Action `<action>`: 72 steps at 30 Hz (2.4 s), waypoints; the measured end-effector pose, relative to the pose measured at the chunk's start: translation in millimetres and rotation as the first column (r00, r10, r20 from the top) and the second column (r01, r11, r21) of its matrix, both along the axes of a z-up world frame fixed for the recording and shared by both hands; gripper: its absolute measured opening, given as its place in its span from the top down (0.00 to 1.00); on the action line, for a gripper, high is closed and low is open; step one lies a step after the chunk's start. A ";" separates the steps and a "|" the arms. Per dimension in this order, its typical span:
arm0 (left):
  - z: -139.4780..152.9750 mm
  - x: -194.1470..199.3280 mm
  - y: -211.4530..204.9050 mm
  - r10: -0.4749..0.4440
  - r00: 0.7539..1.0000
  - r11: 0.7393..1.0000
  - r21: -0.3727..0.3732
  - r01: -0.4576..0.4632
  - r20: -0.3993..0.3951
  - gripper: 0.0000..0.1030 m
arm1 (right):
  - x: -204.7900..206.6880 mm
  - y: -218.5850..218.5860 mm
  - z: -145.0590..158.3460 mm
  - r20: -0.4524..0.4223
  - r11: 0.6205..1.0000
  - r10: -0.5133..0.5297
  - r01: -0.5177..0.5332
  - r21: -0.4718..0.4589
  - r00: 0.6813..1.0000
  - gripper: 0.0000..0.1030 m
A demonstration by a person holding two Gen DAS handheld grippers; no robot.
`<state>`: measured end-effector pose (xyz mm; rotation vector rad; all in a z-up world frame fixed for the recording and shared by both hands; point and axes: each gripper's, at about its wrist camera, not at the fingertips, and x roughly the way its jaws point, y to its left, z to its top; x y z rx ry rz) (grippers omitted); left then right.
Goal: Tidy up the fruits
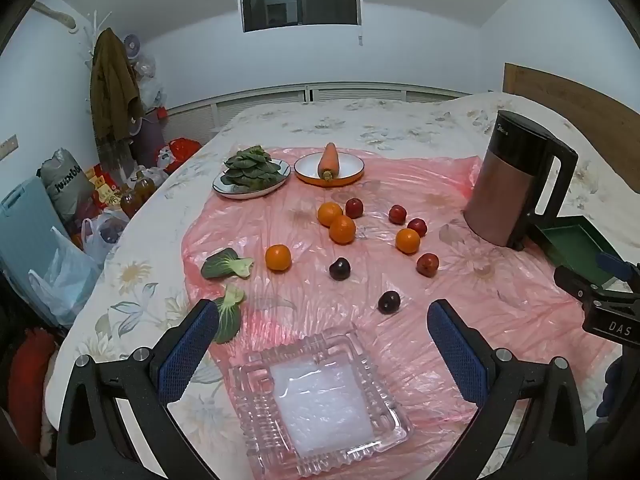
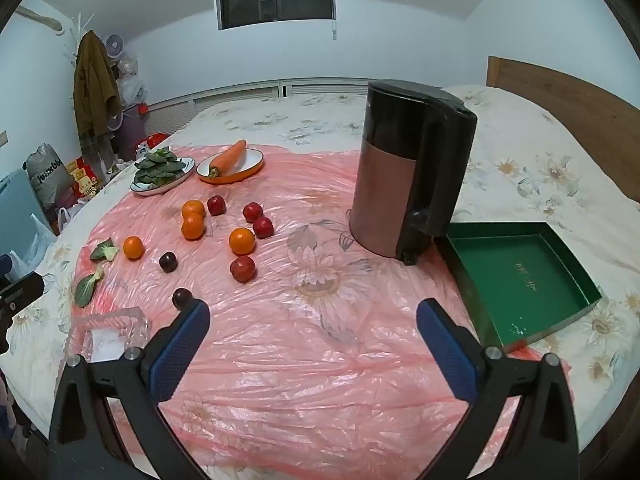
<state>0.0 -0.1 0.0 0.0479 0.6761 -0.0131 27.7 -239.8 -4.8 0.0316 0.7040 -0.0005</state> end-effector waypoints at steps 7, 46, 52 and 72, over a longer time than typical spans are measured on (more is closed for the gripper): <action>0.0 -0.6 -0.5 0.003 1.000 1.000 0.000 -0.003 -0.002 0.01 | -1.9 0.6 -0.1 -0.003 1.000 0.002 -0.002 0.004 1.000 0.00; -12.3 0.0 1.1 -0.004 0.999 1.000 -0.024 0.003 -0.035 0.01 | -8.1 8.1 -6.4 -0.024 1.000 0.011 -0.011 0.003 1.000 0.00; -12.5 -0.4 0.7 -0.011 0.999 1.000 -0.019 0.010 -0.037 0.01 | -8.7 9.8 -7.3 -0.028 1.000 0.018 -0.018 0.005 0.999 0.00; -16.2 -2.1 3.2 -0.018 0.999 0.999 -0.032 0.017 -0.043 0.01 | -11.6 11.5 -4.6 -0.022 1.000 0.012 -0.012 0.000 1.000 0.00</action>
